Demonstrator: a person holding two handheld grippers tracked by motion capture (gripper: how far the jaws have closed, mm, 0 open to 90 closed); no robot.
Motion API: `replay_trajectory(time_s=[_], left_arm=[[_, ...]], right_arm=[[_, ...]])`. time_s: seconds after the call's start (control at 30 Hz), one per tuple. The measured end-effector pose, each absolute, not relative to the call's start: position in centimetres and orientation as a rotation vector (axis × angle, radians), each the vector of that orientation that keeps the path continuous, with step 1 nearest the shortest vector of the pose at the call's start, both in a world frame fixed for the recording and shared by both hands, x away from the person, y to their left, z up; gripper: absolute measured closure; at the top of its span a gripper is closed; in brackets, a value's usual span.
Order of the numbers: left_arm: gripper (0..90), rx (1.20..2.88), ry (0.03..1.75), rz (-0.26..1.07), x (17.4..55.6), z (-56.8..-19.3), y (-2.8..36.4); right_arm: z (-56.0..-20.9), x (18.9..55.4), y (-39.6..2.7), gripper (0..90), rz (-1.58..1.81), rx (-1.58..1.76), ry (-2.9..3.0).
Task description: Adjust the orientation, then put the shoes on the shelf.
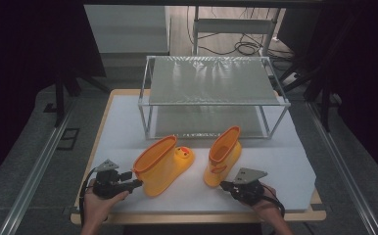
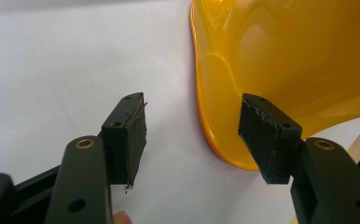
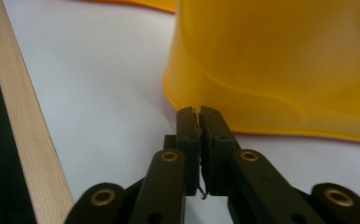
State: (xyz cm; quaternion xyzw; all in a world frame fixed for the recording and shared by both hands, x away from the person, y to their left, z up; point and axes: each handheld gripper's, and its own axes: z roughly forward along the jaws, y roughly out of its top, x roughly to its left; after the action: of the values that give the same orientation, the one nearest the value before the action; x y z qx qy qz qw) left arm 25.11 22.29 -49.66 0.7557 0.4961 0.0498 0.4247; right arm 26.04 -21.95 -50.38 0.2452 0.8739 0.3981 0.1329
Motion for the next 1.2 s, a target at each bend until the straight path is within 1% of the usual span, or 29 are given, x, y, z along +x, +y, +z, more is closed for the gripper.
replay_trajectory(time_s=[0.07, 0.17, 0.2, 0.23, 0.3, 0.4, 0.57, 0.87, 1.07, 1.2], left_arm=[[42.0, 1.885, 1.241, 0.127, 25.1, -49.5, 22.4], [42.0, 1.881, 1.238, 0.122, 25.1, -49.4, 22.4], [42.0, 1.882, 1.236, 0.122, 25.1, -49.3, 22.4], [42.0, 1.885, 1.233, 0.118, 25.1, -49.2, 22.4], [42.0, 1.884, 1.232, 0.114, 25.1, -49.1, 22.5], [42.2, 1.876, 1.230, 0.082, 25.1, -48.5, 22.9], [43.0, 1.878, 1.224, 0.025, 25.4, -47.6, 23.6], [43.5, 1.899, 1.153, -0.112, 26.7, -44.1, 24.6], [43.8, 1.902, 1.102, -0.150, 27.8, -39.5, 24.8], [43.8, 1.912, 1.058, -0.170, 28.1, -36.2, 24.0]], right_arm=[[-50.1, 25.9, -23.2, 80.7, 1.181, 0.751, 2.495], [-50.0, 25.8, -25.9, 70.8, 1.213, 0.872, 2.405], [-50.0, 25.9, -26.8, 67.2, 1.229, 0.923, 2.373], [-50.1, 26.1, -28.6, 59.7, 1.244, 1.031, 2.293], [-50.1, 26.2, -29.1, 58.3, 1.245, 1.054, 2.272], [-50.3, 26.8, -30.7, 51.6, 1.250, 1.159, 2.192], [-50.4, 26.9, -31.2, 49.1, 1.225, 1.185, 2.177], [-50.7, 27.1, -31.4, 48.9, 1.216, 1.214, 2.175], [-51.0, 27.2, -31.7, 48.8, 1.203, 1.246, 2.178], [-51.1, 27.3, -31.6, 48.7, 1.193, 1.252, 2.180]])
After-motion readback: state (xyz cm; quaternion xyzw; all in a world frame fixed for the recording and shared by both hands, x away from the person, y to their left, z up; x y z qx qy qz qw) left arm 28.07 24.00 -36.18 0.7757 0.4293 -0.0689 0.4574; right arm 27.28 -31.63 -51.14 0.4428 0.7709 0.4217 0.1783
